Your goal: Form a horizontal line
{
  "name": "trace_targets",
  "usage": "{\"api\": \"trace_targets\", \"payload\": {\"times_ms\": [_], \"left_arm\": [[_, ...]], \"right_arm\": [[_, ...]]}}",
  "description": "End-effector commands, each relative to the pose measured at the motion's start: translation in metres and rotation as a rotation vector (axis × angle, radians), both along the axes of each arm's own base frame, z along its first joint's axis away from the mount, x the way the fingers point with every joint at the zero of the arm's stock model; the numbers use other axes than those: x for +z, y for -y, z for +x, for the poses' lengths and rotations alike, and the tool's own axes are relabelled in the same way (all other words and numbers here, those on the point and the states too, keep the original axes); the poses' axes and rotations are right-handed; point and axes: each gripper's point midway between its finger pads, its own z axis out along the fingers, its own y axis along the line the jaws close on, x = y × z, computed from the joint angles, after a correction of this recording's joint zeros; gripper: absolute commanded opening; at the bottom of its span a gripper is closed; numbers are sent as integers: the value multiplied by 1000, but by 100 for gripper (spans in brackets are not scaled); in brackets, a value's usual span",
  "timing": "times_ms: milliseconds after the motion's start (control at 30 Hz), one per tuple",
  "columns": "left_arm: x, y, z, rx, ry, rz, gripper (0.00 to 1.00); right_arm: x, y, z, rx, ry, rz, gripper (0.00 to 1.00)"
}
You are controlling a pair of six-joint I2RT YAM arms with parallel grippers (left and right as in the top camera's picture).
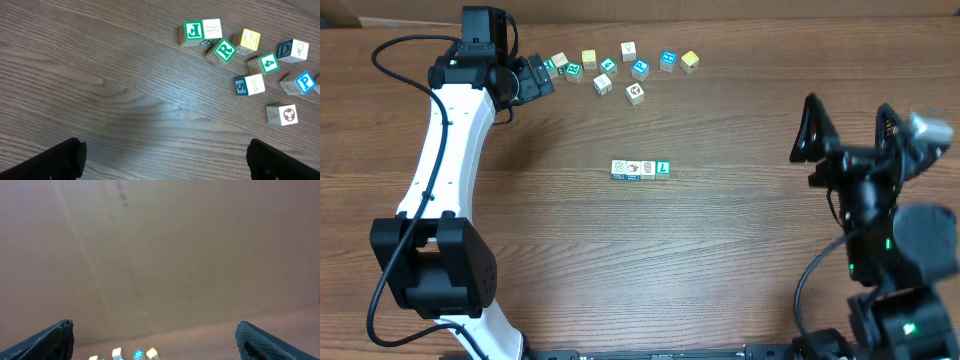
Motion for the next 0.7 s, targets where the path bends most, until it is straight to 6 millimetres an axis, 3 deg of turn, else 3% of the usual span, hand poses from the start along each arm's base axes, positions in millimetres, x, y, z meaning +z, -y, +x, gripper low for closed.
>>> {"api": "trace_targets", "payload": {"times_ms": [0,333,667], "left_arm": [[6,4,2,-16,16,1,100],[6,4,2,-15,16,1,100],[6,4,2,-15,16,1,100]], "right_arm": [[-5,-6,-14,46,76,-88,100],[-48,10,-38,7,103,-84,100],[-70,11,-57,22,230,-74,100]]}}
